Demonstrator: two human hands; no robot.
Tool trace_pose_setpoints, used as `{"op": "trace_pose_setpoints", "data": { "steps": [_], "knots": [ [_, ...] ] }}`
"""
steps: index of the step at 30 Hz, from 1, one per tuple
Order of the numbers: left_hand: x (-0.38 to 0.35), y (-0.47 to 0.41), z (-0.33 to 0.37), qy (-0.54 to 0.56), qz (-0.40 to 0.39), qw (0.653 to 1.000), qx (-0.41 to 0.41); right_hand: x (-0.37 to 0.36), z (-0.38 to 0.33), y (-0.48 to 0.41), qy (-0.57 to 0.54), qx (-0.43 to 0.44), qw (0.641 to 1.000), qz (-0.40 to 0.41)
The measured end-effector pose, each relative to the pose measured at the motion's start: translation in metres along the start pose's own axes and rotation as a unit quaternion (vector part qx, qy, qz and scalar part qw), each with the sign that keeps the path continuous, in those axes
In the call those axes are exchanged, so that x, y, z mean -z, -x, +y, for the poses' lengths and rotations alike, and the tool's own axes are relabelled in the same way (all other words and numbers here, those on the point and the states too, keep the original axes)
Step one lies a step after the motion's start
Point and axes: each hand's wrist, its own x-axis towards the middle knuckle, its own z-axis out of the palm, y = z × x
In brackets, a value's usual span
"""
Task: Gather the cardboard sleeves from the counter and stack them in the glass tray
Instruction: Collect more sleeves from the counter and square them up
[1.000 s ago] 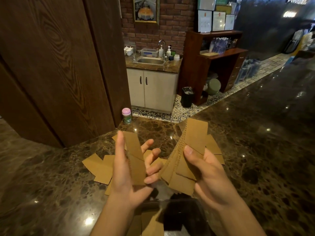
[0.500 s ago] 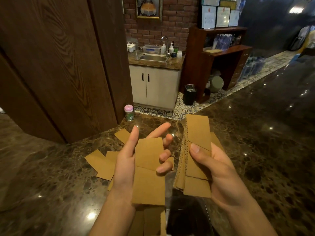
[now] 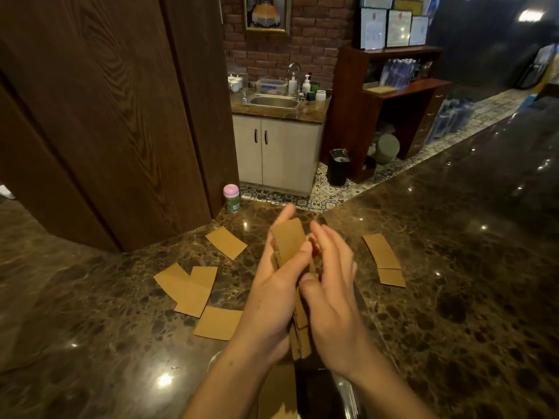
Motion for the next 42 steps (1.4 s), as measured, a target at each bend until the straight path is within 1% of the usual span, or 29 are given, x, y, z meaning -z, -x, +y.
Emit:
{"op": "trace_pose_setpoints", "data": {
  "steps": [1,2,3,5,6,7,8,11,13,15,17,19,21,23,26,29,32,34,37,42],
  "knots": [
    [0.002,-0.002,0.003,0.003,0.010,1.000,-0.001,0.005,-0.002,0.000,0.019,0.015,1.000,-0.010],
    [0.005,-0.005,0.009,-0.004,0.026,1.000,-0.002,0.012,-0.002,0.000,0.034,0.030,0.998,-0.037],
    [0.008,-0.008,0.013,-0.017,0.044,0.999,0.001,0.021,-0.002,0.000,0.059,0.046,0.994,-0.084],
    [0.016,-0.014,0.019,-0.022,0.063,0.998,0.022,0.037,0.000,0.000,0.134,0.086,0.969,-0.189],
    [0.017,-0.016,0.020,-0.025,0.063,0.997,0.036,0.041,0.001,-0.002,0.164,0.108,0.956,-0.219],
    [0.017,-0.016,0.020,-0.031,0.054,0.997,0.049,0.043,0.002,-0.004,0.183,0.122,0.950,-0.224],
    [0.017,-0.016,0.018,-0.040,0.035,0.997,0.061,0.042,0.001,-0.007,0.186,0.123,0.952,-0.212],
    [0.017,-0.008,0.013,-0.044,-0.078,0.992,0.086,0.044,0.000,-0.017,0.121,0.098,0.972,-0.177],
    [0.018,-0.003,0.013,-0.050,-0.130,0.986,0.091,0.047,0.004,-0.019,0.104,0.105,0.974,-0.171],
    [0.019,-0.002,0.013,-0.059,-0.141,0.983,0.099,0.050,0.006,-0.018,0.124,0.129,0.966,-0.187],
    [0.020,0.000,0.015,-0.055,-0.150,0.979,0.127,0.052,0.006,-0.016,0.110,0.133,0.962,-0.212],
    [0.025,0.003,0.015,-0.032,-0.187,0.972,0.138,0.055,0.005,-0.013,0.068,0.129,0.967,-0.209],
    [0.032,0.005,0.016,-0.019,-0.231,0.964,0.132,0.056,0.001,-0.012,0.046,0.128,0.972,-0.190],
    [0.036,0.006,0.017,-0.049,-0.222,0.968,0.107,0.059,-0.001,-0.013,0.049,0.125,0.973,-0.189],
    [0.032,0.009,0.015,-0.076,-0.187,0.977,0.070,0.061,-0.003,-0.011,0.074,0.112,0.965,-0.225],
    [0.031,0.012,0.010,-0.086,-0.167,0.980,0.067,0.061,-0.002,-0.009,0.071,0.093,0.964,-0.240],
    [0.033,0.014,0.006,-0.062,-0.166,0.982,0.062,0.063,-0.004,-0.007,0.096,0.101,0.954,-0.267],
    [0.033,0.016,0.006,-0.043,-0.168,0.983,0.065,0.064,-0.004,-0.006,0.090,0.111,0.955,-0.260],
    [0.032,0.017,0.007,-0.050,-0.158,0.984,0.061,0.063,-0.003,-0.005,0.089,0.119,0.961,-0.232],
    [0.034,0.024,0.012,-0.036,-0.183,0.981,0.057,0.060,-0.008,-0.003,0.080,0.121,0.962,-0.233]
  ]
}}
